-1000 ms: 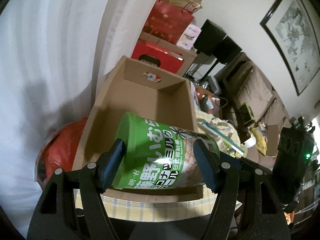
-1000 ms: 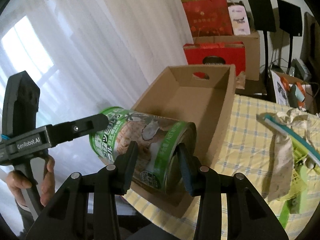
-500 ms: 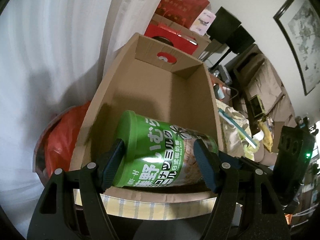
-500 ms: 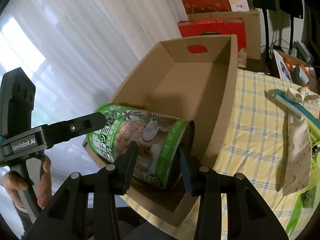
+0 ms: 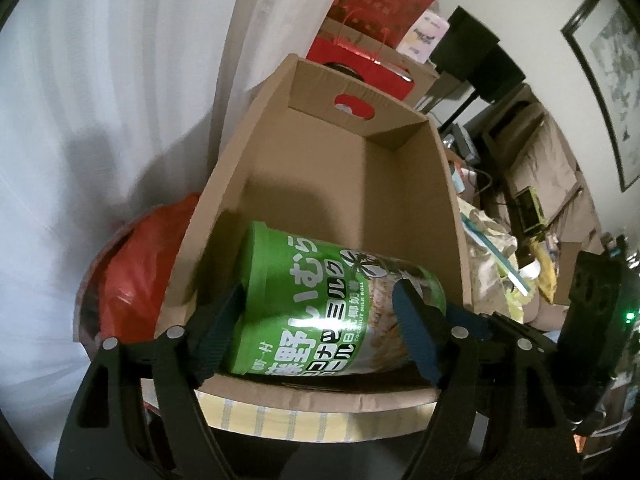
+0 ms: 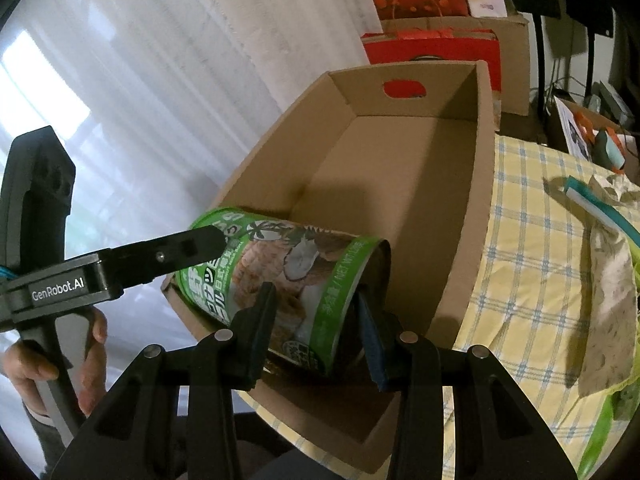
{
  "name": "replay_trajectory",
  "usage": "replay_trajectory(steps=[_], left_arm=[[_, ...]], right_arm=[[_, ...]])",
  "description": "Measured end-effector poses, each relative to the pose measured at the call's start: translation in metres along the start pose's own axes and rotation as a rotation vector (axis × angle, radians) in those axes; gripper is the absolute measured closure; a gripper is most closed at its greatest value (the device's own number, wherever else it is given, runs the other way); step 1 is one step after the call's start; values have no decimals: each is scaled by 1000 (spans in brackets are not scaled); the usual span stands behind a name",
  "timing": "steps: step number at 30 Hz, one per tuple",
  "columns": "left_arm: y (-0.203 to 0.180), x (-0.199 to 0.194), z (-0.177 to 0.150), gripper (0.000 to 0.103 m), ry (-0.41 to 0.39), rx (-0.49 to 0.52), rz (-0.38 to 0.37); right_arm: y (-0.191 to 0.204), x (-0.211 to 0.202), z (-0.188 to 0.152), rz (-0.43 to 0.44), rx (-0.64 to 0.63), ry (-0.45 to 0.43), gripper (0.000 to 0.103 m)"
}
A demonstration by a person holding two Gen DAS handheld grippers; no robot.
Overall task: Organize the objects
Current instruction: 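Lower the green can into the cardboard box and open the left tool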
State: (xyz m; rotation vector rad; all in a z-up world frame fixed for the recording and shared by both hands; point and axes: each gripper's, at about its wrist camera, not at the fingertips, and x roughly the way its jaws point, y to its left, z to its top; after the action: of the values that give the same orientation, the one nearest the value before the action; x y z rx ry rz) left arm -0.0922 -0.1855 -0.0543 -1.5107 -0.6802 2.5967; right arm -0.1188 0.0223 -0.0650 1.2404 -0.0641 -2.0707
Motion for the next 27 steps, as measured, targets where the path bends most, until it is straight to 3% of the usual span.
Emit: replay_trajectory(steps=[2, 6, 8, 11, 15, 18, 21, 27], left_arm=[[2, -1, 0, 17, 0, -21, -17], [-1, -10, 2, 9, -24, -30, -31], [-8, -16, 2, 8, -47, -5, 9], [-20, -25, 0, 6, -80, 41, 58], [-39, -35, -8, 3, -122, 92, 83], [-51, -39, -14, 2, -145, 116, 94], [-60, -40, -20, 2, -160, 129, 89], [-76, -36, -31, 0, -155, 160, 71]], right_arm=[[-1, 1, 2, 6, 5, 2, 60], [-2, -4, 1, -1, 7, -1, 51], [-2, -8, -1, -12, 0, -5, 49], [-3, -21, -5, -40, -18, -25, 38], [-5, -45, -11, -109, -56, -75, 19], [-11, -62, -15, -186, -77, -105, 15], [-20, -77, -20, -249, -86, -122, 1], [-37, -102, -28, -312, -81, -144, 1]])
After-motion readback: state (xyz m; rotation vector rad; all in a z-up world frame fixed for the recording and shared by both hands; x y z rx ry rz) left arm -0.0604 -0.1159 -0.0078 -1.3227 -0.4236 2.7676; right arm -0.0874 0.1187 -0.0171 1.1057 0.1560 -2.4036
